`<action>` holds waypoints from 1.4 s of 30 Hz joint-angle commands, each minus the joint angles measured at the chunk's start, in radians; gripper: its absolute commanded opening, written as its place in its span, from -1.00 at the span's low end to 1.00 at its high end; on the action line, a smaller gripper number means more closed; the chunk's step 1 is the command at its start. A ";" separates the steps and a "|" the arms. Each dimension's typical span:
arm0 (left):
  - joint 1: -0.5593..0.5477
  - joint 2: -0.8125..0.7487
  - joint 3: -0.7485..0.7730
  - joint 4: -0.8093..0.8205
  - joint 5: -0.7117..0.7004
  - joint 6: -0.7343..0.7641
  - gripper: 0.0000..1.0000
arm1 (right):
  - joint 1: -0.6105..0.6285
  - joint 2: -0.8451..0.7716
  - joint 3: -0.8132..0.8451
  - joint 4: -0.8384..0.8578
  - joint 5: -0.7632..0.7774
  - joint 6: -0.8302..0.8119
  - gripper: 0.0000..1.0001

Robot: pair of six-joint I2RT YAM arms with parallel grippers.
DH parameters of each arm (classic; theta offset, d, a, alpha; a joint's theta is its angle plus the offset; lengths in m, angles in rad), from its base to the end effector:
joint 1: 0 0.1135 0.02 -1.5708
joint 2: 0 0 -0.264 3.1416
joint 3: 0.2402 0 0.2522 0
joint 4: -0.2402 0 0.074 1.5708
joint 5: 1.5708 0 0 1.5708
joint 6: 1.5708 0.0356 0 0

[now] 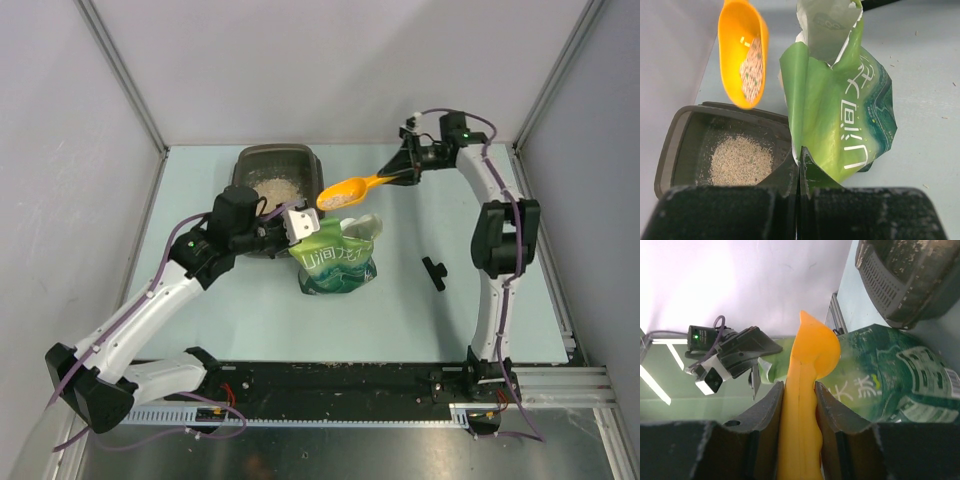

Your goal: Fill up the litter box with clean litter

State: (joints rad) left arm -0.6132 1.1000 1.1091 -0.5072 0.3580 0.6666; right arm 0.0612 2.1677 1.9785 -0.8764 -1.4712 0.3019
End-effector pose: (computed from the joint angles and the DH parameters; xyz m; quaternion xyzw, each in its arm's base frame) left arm 0.1882 -0.1477 0.3597 0.5781 0.6242 -0.1396 0.5067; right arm 0.4548 0.0634 0.2769 -0.0803 0.7328 0.6725 0.0649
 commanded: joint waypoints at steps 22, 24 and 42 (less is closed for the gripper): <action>0.110 -0.141 0.155 -0.392 -0.002 0.122 -1.00 | 0.302 0.348 0.339 0.730 0.484 0.441 -1.00; 0.162 -0.179 0.152 -0.416 -0.002 0.133 -1.00 | 0.310 0.362 0.397 0.667 0.553 0.346 -1.00; 0.288 -0.302 -0.006 -0.392 0.052 0.122 -1.00 | 0.528 -0.080 0.036 0.697 1.299 -0.545 -1.00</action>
State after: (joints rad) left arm -0.3374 0.8040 1.1454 -0.9943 0.3618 0.8463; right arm 0.5995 2.2345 2.0125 -0.2462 -0.3099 -0.1326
